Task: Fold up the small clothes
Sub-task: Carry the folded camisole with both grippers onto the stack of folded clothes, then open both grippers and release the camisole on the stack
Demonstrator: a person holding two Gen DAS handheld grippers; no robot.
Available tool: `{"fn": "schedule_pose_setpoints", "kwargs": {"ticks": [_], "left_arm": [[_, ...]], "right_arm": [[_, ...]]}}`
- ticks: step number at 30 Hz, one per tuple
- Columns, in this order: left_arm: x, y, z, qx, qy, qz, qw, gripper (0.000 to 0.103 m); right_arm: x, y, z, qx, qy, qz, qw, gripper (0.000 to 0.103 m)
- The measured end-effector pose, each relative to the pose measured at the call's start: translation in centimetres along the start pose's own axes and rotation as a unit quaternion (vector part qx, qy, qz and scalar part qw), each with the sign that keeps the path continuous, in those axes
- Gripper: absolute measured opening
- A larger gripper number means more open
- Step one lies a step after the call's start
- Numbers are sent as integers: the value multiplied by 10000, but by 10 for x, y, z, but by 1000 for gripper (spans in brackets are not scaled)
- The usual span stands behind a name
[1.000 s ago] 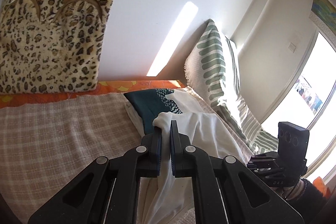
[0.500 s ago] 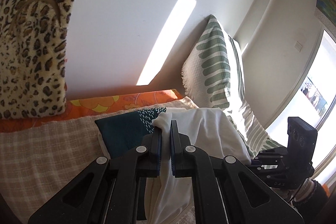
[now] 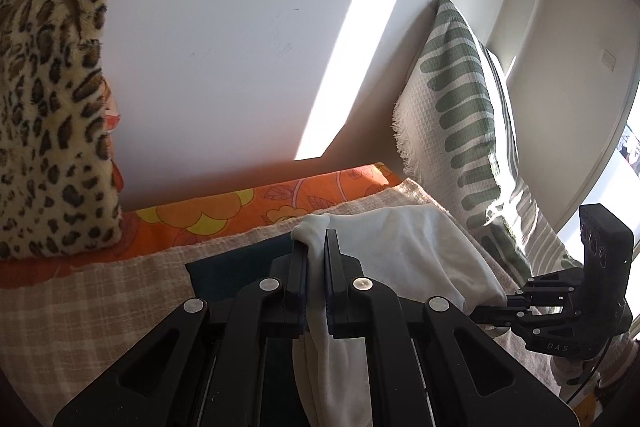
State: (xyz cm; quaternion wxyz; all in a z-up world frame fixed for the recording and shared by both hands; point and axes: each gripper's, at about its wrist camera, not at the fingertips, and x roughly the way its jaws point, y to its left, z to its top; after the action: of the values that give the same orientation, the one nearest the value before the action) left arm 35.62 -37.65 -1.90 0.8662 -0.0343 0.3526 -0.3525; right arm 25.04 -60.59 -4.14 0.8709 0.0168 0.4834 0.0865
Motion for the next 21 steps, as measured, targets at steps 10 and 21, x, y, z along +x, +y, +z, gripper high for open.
{"fn": "schedule_pose_setpoints", "kwargs": {"ticks": [10, 21], "left_arm": [[-20, -14, 2, 417, 8, 542, 9977, 34], [-116, -52, -8, 878, -553, 499, 9933, 73]], "right_arm": [[-12, 1, -10, 177, -101, -632, 9978, 41], [-68, 40, -25, 434, -775, -1034, 9907, 70]]}}
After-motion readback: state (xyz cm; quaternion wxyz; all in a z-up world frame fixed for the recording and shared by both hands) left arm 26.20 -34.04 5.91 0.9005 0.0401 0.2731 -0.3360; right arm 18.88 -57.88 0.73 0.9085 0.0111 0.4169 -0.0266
